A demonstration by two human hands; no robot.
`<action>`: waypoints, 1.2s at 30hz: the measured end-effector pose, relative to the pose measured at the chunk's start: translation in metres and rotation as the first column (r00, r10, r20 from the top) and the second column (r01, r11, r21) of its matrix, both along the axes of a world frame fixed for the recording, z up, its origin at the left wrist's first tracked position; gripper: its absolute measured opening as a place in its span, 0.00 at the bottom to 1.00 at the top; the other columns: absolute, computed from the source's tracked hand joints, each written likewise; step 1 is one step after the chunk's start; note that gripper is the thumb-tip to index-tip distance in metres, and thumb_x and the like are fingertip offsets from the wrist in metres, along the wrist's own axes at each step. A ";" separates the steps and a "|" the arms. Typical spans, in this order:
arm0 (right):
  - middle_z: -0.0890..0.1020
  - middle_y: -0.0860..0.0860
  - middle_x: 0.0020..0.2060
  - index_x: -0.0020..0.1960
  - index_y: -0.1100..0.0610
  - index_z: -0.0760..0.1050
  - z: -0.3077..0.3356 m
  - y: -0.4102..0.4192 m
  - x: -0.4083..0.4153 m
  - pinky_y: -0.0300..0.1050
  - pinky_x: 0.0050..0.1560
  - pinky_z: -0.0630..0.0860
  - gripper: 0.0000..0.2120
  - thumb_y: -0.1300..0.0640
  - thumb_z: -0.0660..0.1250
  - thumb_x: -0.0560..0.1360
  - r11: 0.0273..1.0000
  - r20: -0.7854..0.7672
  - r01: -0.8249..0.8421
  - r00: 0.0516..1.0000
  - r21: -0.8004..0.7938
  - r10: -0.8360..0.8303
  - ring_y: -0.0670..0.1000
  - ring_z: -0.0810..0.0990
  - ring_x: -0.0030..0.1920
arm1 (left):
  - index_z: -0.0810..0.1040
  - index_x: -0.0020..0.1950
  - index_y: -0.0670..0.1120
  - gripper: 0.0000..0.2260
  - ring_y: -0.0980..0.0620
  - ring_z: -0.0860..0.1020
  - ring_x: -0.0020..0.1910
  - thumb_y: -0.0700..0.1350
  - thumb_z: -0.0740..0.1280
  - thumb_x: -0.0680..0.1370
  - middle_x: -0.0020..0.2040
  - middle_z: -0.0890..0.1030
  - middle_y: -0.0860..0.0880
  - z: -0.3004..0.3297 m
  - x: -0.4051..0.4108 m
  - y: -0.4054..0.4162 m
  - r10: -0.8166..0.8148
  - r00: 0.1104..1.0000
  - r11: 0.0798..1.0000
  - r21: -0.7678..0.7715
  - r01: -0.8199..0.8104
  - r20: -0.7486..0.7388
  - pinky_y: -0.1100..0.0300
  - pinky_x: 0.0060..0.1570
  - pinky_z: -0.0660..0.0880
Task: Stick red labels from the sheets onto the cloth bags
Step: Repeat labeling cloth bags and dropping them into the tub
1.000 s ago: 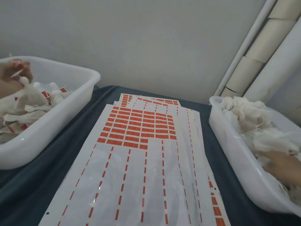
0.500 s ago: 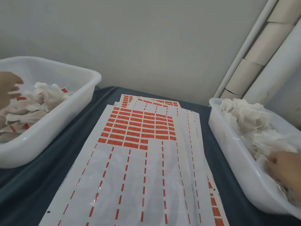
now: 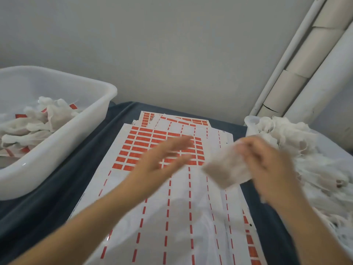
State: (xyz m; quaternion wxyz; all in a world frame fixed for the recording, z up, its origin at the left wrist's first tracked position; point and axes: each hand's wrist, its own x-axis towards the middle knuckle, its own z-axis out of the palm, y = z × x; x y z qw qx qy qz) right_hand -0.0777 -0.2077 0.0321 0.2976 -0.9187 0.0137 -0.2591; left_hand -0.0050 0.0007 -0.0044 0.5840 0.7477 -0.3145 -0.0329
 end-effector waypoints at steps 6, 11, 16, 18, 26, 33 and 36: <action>0.78 0.29 0.41 0.45 0.41 0.72 -0.074 0.045 0.034 0.20 0.41 0.69 0.03 0.44 0.62 0.72 0.935 -0.205 -0.104 0.962 0.339 0.182 0.32 0.77 0.47 | 0.78 0.41 0.55 0.09 0.60 0.81 0.39 0.59 0.69 0.69 0.36 0.81 0.61 -0.052 0.014 -0.022 -0.012 0.933 0.971 0.217 0.096 -0.359 0.70 0.35 0.75; 0.82 0.35 0.43 0.50 0.45 0.76 -0.099 0.039 0.039 0.30 0.37 0.76 0.15 0.40 0.62 0.68 0.738 -0.112 -0.029 0.984 0.674 0.141 0.41 0.82 0.44 | 0.81 0.42 0.50 0.21 0.55 0.81 0.41 0.63 0.68 0.59 0.38 0.83 0.58 -0.068 0.022 -0.015 0.197 0.829 0.980 0.078 -0.183 -0.523 0.61 0.41 0.77; 0.83 0.38 0.39 0.47 0.47 0.79 -0.096 0.031 0.033 0.25 0.34 0.73 0.13 0.43 0.68 0.65 0.769 -0.092 -0.011 0.992 0.639 0.090 0.42 0.82 0.39 | 0.80 0.40 0.51 0.19 0.63 0.80 0.36 0.63 0.66 0.60 0.35 0.81 0.62 -0.063 0.021 -0.015 0.217 0.854 0.975 0.065 -0.212 -0.473 0.71 0.31 0.71; 0.81 0.33 0.42 0.47 0.44 0.77 -0.094 0.033 0.034 0.25 0.36 0.73 0.14 0.42 0.67 0.63 0.803 -0.097 -0.014 0.991 0.596 0.089 0.39 0.80 0.42 | 0.80 0.40 0.51 0.19 0.64 0.79 0.37 0.64 0.66 0.59 0.36 0.81 0.62 -0.061 0.019 -0.014 0.192 0.864 0.980 0.044 -0.195 -0.466 0.71 0.31 0.72; 0.81 0.34 0.39 0.41 0.45 0.77 -0.094 0.037 0.031 0.23 0.40 0.72 0.07 0.45 0.65 0.66 0.827 -0.027 -0.055 0.996 0.559 0.085 0.38 0.79 0.43 | 0.80 0.44 0.62 0.16 0.63 0.78 0.45 0.64 0.67 0.58 0.42 0.80 0.68 -0.056 0.012 -0.014 0.116 0.909 0.991 -0.014 -0.132 -0.400 0.75 0.32 0.72; 0.81 0.36 0.42 0.40 0.45 0.76 -0.093 0.044 0.028 0.27 0.44 0.74 0.06 0.44 0.66 0.72 0.857 -0.058 -0.114 0.985 0.502 0.165 0.41 0.79 0.47 | 0.77 0.39 0.72 0.07 0.75 0.72 0.49 0.60 0.67 0.63 0.42 0.78 0.74 -0.044 0.008 -0.016 0.077 0.979 0.996 -0.026 -0.083 -0.190 0.72 0.44 0.64; 0.82 0.40 0.41 0.40 0.48 0.77 -0.089 0.044 0.023 0.26 0.42 0.74 0.08 0.44 0.64 0.69 0.747 -0.074 -0.099 0.978 0.657 0.195 0.41 0.79 0.47 | 0.80 0.34 0.65 0.04 0.72 0.74 0.46 0.59 0.66 0.63 0.39 0.79 0.71 -0.044 0.009 -0.015 0.095 0.980 0.995 -0.026 -0.101 -0.176 0.74 0.42 0.65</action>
